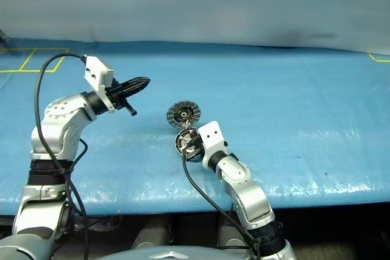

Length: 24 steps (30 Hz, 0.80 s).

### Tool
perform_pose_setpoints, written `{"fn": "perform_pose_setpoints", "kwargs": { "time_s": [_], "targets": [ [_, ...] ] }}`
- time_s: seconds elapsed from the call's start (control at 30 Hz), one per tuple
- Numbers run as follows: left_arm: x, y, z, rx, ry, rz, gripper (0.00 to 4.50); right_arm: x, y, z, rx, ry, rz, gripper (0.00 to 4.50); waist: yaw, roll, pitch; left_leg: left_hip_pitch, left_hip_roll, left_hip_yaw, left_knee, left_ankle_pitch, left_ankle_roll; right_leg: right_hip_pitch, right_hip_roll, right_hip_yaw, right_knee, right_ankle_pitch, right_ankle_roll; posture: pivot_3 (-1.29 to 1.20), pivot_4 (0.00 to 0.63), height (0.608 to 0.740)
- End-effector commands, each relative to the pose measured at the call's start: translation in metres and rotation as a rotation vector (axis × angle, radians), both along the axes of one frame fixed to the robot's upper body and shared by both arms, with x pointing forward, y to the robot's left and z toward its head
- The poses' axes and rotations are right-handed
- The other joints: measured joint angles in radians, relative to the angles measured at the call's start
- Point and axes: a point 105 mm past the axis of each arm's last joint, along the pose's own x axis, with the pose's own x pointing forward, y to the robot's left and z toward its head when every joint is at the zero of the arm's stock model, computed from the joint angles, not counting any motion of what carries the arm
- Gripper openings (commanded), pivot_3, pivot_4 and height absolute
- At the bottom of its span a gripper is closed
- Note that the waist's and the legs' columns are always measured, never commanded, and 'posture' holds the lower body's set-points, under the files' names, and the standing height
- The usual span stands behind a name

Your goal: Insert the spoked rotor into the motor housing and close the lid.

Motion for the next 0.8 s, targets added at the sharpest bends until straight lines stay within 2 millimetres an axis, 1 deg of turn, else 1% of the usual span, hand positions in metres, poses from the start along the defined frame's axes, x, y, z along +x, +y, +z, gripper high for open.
{"fn": "perform_pose_setpoints", "kwargs": {
  "time_s": [0.03, 0.1, 0.23, 0.27, 0.33, 0.53, 0.6, 0.8],
  "targets": [
    [0.005, -0.017, 0.001, -0.031, 0.024, -0.142, 0.04, -0.003, -0.001, 0.000, 0.005, 0.002, -0.003, 0.00, -0.001, 0.000, 0.000, 0.000, 0.000, 0.000, 0.000, 0.000, 0.000, 0.000, 0.000, 0.000, 0.000, 0.000, 0.000, 0.00, 0.150, 0.740],
    [0.008, -0.027, -0.006, -0.047, 0.088, -0.232, 0.04, -0.005, -0.002, 0.005, 0.032, -0.009, -0.011, 0.00, -0.002, 0.000, 0.000, 0.000, 0.000, 0.000, 0.000, 0.000, 0.000, 0.000, 0.000, 0.000, 0.000, 0.000, 0.000, 0.00, 0.150, 0.740],
    [0.012, -0.038, -0.020, -0.069, 0.206, -0.348, 0.04, -0.011, -0.010, 0.015, 0.064, -0.037, -0.042, 0.00, -0.007, 0.000, 0.000, -0.001, 0.000, 0.000, 0.000, 0.000, 0.000, -0.001, 0.000, 0.000, 0.000, 0.001, 0.002, 0.00, 0.150, 0.740],
    [0.012, -0.040, -0.024, -0.052, 0.226, -0.370, 0.04, -0.013, -0.014, 0.017, 0.065, -0.042, -0.054, 0.00, -0.008, 0.000, 0.000, -0.001, 0.000, 0.000, 0.000, 0.000, 0.000, -0.001, 0.000, 0.000, 0.000, 0.003, 0.005, 0.00, 0.150, 0.740],
    [0.014, -0.043, -0.033, -0.007, 0.260, -0.393, 0.04, -0.019, -0.021, 0.020, 0.075, -0.049, -0.078, 0.00, -0.010, 0.000, 0.000, -0.002, 0.000, 0.000, -0.001, 0.000, 0.000, -0.002, 0.000, 0.000, -0.001, 0.003, 0.005, 0.00, 0.150, 0.740],
    [0.021, -0.053, -0.042, 0.039, 0.290, -0.404, 0.04, -0.038, -0.038, 0.022, 0.106, -0.039, -0.130, 0.00, -0.009, 0.000, 0.000, -0.002, 0.000, 0.000, 0.000, 0.000, 0.000, -0.002, 0.000, 0.000, -0.001, 0.003, 0.006, 0.00, 0.150, 0.740],
    [0.023, -0.057, -0.044, 0.052, 0.298, -0.407, 0.04, -0.041, -0.041, 0.022, 0.118, -0.031, -0.151, 0.00, -0.008, 0.000, 0.000, -0.002, 0.000, 0.000, 0.000, 0.000, 0.000, -0.001, 0.000, 0.000, -0.001, 0.003, 0.006, 0.00, 0.150, 0.740],
    [0.018, -0.072, -0.042, 0.071, 0.299, -0.503, 0.04, -0.045, -0.055, 0.022, 0.141, -0.025, -0.240, 0.00, -0.007, -0.001, 0.000, -0.003, 0.000, 0.000, 0.000, 0.000, 0.001, -0.001, 0.000, 0.000, -0.002, 0.003, 0.006, 0.00, 0.150, 0.740]
  ]
}}
